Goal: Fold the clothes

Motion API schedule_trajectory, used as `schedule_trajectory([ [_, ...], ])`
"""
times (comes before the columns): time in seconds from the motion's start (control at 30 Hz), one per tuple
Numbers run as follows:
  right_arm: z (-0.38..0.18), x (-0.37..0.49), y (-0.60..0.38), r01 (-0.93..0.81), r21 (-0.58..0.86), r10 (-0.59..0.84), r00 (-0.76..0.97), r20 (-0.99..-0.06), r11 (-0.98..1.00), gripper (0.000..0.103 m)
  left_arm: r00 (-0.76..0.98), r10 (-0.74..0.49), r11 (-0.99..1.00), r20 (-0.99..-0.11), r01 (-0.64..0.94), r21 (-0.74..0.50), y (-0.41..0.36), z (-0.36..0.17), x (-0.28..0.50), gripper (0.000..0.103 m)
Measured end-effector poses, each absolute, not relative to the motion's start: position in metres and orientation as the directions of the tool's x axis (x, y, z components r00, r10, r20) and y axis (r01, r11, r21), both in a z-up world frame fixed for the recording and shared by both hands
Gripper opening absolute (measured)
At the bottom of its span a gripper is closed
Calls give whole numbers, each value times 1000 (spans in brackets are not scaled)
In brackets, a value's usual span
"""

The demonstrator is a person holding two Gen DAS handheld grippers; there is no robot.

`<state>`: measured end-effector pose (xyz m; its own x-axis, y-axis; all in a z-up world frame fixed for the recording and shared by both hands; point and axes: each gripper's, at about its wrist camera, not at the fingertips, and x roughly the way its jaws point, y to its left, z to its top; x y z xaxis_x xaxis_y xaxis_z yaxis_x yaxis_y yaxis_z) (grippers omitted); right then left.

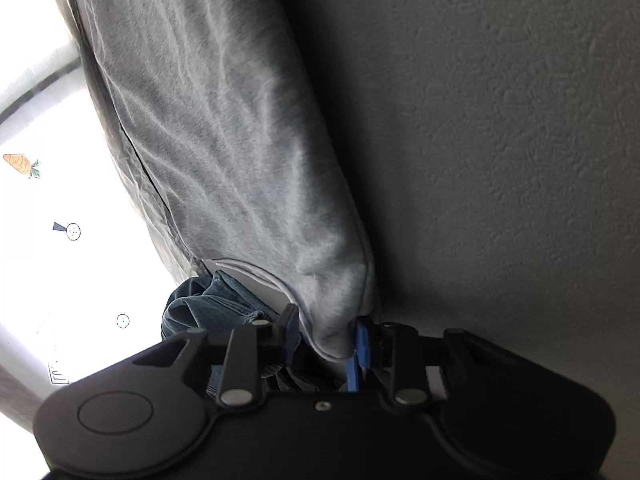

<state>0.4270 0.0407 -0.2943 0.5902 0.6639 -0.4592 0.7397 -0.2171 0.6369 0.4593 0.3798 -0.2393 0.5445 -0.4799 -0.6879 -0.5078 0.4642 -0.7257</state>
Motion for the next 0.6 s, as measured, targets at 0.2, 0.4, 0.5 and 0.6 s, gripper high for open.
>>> schedule_trajectory([
  [0.2,-290,433,32,720,664,647,607,-461,-202,7,534,-485,484,-693,-496,-721,378,-239,462,70],
  [0.4,-289,429,31,717,660,653,612,-446,-222,6,529,-493,481,-691,-496,-723,382,-240,463,71],
  [0.5,-286,427,29,704,672,658,621,-426,-230,6,523,-494,487,-694,-495,-720,383,-240,464,71],
  [0.6,-281,430,29,682,687,663,638,-393,-249,6,511,-530,469,-677,-488,-736,380,-241,467,71],
])
